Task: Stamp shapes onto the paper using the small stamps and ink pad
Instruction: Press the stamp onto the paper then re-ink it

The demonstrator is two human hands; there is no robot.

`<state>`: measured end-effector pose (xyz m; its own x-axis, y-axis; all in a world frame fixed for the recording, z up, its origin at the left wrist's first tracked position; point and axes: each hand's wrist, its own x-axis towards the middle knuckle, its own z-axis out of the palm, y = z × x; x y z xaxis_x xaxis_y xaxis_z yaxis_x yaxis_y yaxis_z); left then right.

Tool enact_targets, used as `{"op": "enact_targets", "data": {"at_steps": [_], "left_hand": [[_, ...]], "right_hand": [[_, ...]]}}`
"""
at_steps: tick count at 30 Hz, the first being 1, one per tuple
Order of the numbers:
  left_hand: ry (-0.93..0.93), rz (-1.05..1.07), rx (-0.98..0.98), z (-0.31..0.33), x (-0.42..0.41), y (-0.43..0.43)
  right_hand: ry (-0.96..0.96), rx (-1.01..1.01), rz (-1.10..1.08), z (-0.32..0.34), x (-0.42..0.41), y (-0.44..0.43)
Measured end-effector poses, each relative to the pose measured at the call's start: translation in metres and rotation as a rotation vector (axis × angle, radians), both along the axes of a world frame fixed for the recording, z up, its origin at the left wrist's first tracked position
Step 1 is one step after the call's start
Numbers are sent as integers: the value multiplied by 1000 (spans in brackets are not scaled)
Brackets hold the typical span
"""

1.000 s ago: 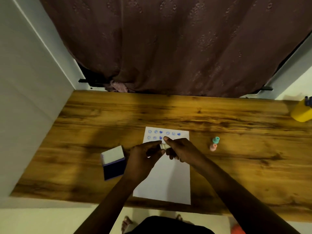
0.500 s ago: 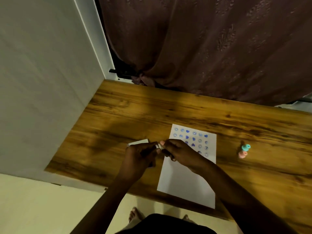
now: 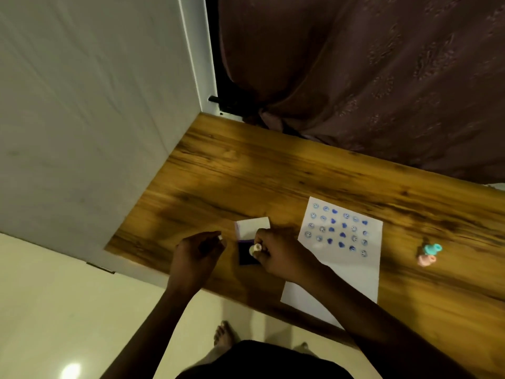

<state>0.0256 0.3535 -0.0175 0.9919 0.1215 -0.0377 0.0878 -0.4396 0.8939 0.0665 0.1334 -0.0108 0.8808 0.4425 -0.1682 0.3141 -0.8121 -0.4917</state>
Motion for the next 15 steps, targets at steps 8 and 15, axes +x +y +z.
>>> {"op": "enact_targets", "data": {"at_steps": [8,15], "left_hand": [[1,-69,-13,-1,-6,15],[51,-78,-79,-14,1,16]], "right_hand": [[-46,-237,75,-18,-6,33],[44,-299,25,-10,-16,45]]}}
